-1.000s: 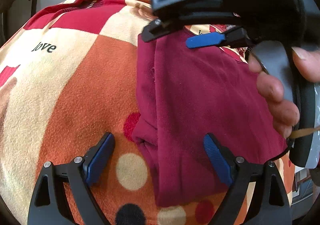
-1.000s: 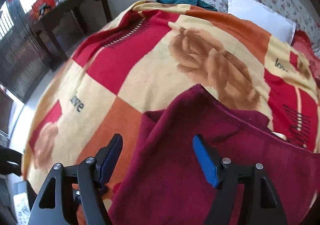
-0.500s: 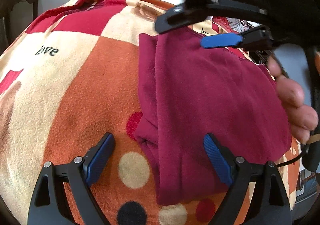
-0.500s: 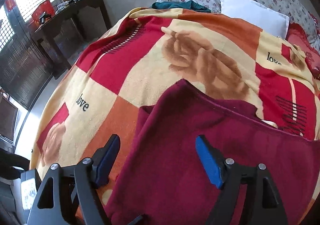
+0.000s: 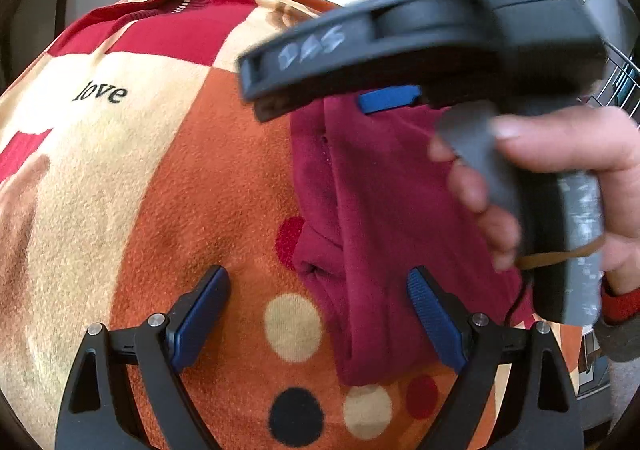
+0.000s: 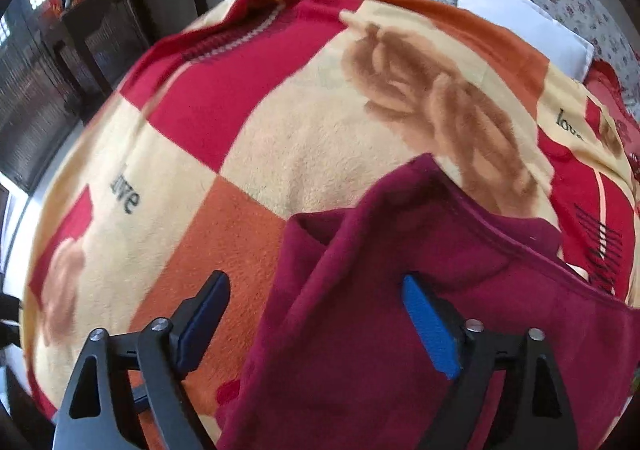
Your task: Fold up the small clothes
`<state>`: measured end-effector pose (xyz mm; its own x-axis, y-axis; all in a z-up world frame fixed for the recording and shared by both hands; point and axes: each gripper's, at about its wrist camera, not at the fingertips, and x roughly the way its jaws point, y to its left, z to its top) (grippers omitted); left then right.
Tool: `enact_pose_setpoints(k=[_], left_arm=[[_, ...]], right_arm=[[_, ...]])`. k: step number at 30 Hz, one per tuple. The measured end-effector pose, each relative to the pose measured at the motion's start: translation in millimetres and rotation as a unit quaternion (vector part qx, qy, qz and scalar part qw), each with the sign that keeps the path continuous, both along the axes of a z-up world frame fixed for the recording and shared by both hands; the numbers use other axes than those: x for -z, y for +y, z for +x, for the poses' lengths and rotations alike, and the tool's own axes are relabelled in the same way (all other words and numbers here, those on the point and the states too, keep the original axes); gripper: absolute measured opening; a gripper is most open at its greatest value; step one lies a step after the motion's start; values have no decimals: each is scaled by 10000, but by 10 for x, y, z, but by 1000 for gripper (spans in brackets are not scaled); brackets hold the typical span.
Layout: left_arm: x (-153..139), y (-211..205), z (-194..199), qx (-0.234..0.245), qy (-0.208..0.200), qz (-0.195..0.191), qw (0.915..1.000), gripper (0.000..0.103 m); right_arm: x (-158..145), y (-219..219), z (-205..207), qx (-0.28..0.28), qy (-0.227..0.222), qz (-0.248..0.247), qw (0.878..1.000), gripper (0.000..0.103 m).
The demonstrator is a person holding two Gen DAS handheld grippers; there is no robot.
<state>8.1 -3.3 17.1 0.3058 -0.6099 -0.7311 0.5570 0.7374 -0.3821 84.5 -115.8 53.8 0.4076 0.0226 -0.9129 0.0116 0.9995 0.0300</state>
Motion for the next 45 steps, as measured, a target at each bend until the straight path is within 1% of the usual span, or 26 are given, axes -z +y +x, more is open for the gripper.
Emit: enact_pose_setpoints(k=[1,2,3,4,5,6,8,9,12,14,16,18,20,21,23,24,27,29,30,32,34,35,38,41,43,45], left_arm=[[-5,7,10,10,19,-54,10000,90],[-10,23,24,17,58,-139,9999,90],[-18,61,50,3,144,-319,9994,90],[-22,96,68,-29,215,-475,9986,90],[-31,130,88,-75,275,-630,9976,90],[-38,160,103,-119,308,-777,9964,90],[-69,188,101,-145,195,-878,9958,90],[-72,191,96,-144,116,-876,9960,90],[-95,149,24,-2,-2,-955,9954,90],[-90,95,-17,15,-53,-864,9962,90],[-75,80,-4,-84,-139,-720,9973,90],[-114,138,2,-121,-151,-938,9954,90],[-170,198,-3,-159,-270,-1191,9924,91],[-189,203,2,-241,-419,-1151,9922,92],[-174,189,16,-397,-545,-1017,9925,94],[-152,173,39,-406,-504,-1011,9928,94],[-93,97,109,-297,-51,-1219,9921,95],[-83,54,86,15,199,-1320,9910,95],[-99,49,56,265,266,-1511,9878,95],[-182,71,-59,537,47,-1710,9838,95],[-201,67,-94,492,-191,-1590,9859,96],[-171,49,-71,407,-190,-1449,9884,96],[-59,29,39,115,118,-1097,9938,96],[-68,54,73,-167,-80,-974,9951,96],[-44,-18,42,-53,-93,-897,9959,96],[18,-146,-24,152,-140,-570,9982,95]], right_arm=[[24,29,11,-59,-56,-159,9998,93],[40,35,3,-37,-144,-305,9994,84],[50,23,-21,26,-199,-510,9985,66],[39,-2,-58,37,-275,-604,9978,59],[18,-40,-95,17,-348,-518,9980,50],[-32,-121,-159,6,-438,-308,9986,33],[-122,-298,-262,88,-540,196,9983,20],[-161,-371,-311,128,-598,411,9973,18],[-267,-543,-494,172,-804,928,9923,17],[-293,-606,-572,191,-872,1105,9899,17],[-334,-622,-599,218,-936,1179,9884,17],[-346,-621,-615,234,-976,1209,9876,16],[-351,-623,-665,232,-1024,1202,9872,16],[-372,-645,-686,245,-1089,1186,9866,16],[-423,-676,-757,237,-1223,1198,9849,16],[-457,-695,-802,232,-1274,1222,9840,16],[-475,-782,-848,247,-1281,1324,9826,16],[-470,-806,-861,251,-1273,1349,9823,16],[-468,-812,-864,266,-1274,1364,9821,16],[-449,-813,-858,275,-1255,1411,9816,15],[-439,-797,-842,252,-1243,1417,9817,15],[-442,-790,-842,234,-1239,1431,9816,15],[-456,-761,-857,166,-1252,1382,9823,16],[-455,-764,-863,144,-1257,1385,9823,16],[-451,-764,-864,139,-1257,1385,9822,16],[-453,-769,-877,173,-1291,1408,9814,16]])
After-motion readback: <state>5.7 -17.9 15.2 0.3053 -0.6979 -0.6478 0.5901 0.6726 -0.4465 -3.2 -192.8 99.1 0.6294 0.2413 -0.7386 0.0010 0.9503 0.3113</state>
